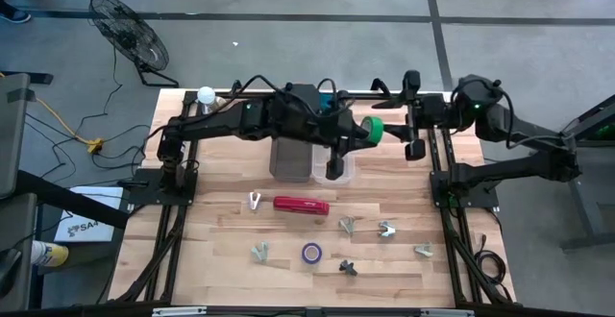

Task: Pick and place Stapler, Stapler remover, tape
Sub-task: Put the green tape into the blue bin

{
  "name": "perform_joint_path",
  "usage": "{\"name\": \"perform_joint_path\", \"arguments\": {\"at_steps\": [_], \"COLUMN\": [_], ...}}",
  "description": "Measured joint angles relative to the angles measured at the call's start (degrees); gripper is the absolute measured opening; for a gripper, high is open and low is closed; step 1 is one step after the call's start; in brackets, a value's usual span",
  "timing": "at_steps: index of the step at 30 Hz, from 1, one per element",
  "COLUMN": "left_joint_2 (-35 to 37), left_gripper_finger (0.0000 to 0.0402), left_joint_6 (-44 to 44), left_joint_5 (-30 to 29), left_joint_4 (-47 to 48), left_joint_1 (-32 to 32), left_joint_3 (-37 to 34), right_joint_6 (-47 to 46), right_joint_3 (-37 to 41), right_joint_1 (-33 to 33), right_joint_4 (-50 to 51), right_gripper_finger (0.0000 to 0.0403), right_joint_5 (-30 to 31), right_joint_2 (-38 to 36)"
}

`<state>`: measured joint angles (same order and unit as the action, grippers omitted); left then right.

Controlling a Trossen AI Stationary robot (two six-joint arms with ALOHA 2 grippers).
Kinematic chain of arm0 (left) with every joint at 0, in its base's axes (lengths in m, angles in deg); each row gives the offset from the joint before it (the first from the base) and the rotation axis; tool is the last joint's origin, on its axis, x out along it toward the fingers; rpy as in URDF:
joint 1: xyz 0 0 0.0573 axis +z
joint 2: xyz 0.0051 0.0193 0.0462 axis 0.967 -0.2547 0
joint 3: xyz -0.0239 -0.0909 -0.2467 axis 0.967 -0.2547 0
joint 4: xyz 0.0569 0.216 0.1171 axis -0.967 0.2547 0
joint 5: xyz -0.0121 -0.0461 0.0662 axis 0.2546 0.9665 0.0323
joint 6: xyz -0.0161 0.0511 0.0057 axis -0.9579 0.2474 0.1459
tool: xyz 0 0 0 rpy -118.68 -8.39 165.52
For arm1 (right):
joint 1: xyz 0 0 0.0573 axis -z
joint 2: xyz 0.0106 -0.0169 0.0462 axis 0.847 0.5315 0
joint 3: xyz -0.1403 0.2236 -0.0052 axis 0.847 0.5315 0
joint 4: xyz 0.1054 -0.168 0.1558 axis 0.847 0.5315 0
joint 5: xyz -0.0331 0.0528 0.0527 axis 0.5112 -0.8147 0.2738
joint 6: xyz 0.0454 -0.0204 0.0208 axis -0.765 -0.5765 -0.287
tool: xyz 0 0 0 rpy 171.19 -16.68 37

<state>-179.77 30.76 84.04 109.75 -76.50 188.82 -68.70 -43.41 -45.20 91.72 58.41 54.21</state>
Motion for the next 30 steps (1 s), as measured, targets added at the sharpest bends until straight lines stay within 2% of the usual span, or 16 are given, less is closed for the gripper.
{"name": "perform_joint_path", "arguments": {"at_steps": [8, 14, 24, 30], "left_joint_2": [0.0, 0.0, 0.0, 0.0], "left_gripper_finger": [0.0035, 0.0035, 0.0035, 0.0038], "left_joint_6": [-2.2, -2.7, -3.0, -3.0], "left_joint_5": [9.1, 9.2, 7.7, 6.3], "left_joint_4": [-5.6, -6.2, -6.3, -6.3], "left_joint_1": [0.6, 0.6, 0.6, 0.6], "left_joint_3": [0.0, 0.0, 0.0, 0.0], "right_joint_6": [-1.5, -2.9, -3.0, -3.1], "right_joint_3": [0.0, 0.0, 0.0, 0.0], "right_joint_1": [0.0, 0.0, 0.0, 0.0], "right_joint_4": [-3.0, -4.3, -3.9, -3.9], "right_gripper_finger": [0.0181, 0.0153, 0.0033, 0.0026], "right_joint_5": [-4.2, -5.9, -5.8, -5.6], "right_joint_2": [-0.4, -0.3, -0.3, -0.3]}}
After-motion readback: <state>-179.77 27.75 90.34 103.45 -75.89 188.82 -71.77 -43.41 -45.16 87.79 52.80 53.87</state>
